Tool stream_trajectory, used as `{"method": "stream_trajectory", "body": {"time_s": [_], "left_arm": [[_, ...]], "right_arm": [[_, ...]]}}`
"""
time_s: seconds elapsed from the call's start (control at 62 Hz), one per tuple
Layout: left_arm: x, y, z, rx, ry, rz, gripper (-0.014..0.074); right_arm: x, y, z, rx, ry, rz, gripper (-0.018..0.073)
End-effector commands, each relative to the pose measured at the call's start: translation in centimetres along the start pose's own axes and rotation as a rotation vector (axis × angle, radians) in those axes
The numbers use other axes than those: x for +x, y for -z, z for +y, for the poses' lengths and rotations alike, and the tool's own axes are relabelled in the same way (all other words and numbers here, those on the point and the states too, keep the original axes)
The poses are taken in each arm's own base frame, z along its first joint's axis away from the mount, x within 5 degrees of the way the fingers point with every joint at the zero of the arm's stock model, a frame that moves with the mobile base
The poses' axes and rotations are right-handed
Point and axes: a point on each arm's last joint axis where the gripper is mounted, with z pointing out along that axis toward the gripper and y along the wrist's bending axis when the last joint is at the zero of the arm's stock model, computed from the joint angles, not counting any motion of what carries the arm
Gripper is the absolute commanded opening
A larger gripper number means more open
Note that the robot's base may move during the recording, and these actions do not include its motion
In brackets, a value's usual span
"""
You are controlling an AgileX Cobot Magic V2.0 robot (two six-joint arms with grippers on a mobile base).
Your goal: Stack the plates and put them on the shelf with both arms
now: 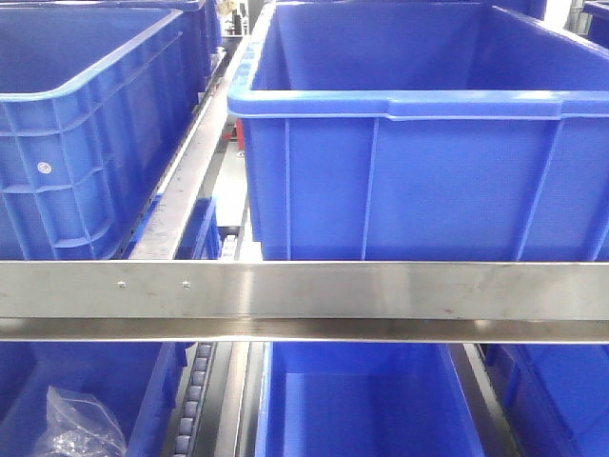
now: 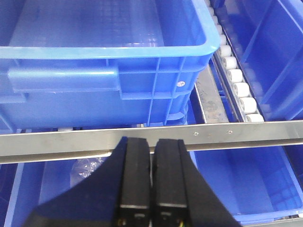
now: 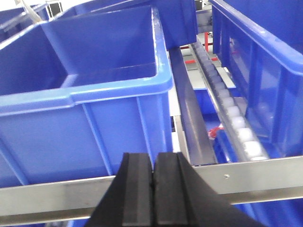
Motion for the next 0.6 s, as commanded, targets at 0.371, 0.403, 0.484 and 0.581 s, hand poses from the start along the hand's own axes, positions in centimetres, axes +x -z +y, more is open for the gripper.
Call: {"method": "stream_trajectory", "body": {"time_s": [0.371,0.403,0.484,0.581], "left_arm": [[-1.65,0.28,-0.17,0.015,0.009,-0.100,0.0097],[-1.65,0.28,-0.17,0.015,0.009,-0.100,0.0097],[-1.65,0.28,-0.17,0.015,0.009,-0.100,0.0097],[-1.65,0.28,-0.17,0.015,0.009,-0.100,0.0097]], "right_arm": [[-0.68,0.17,0.10,-0.011,0.003,-0.087,0.0057],[-0.68,0.17,0.10,-0.011,0.003,-0.087,0.0057],[-0.67,0.17,0.10,-0.011,0.003,-0.086,0.0057],[-0.67,0.17,0.10,-0.011,0.003,-0.086,0.0057]]}}
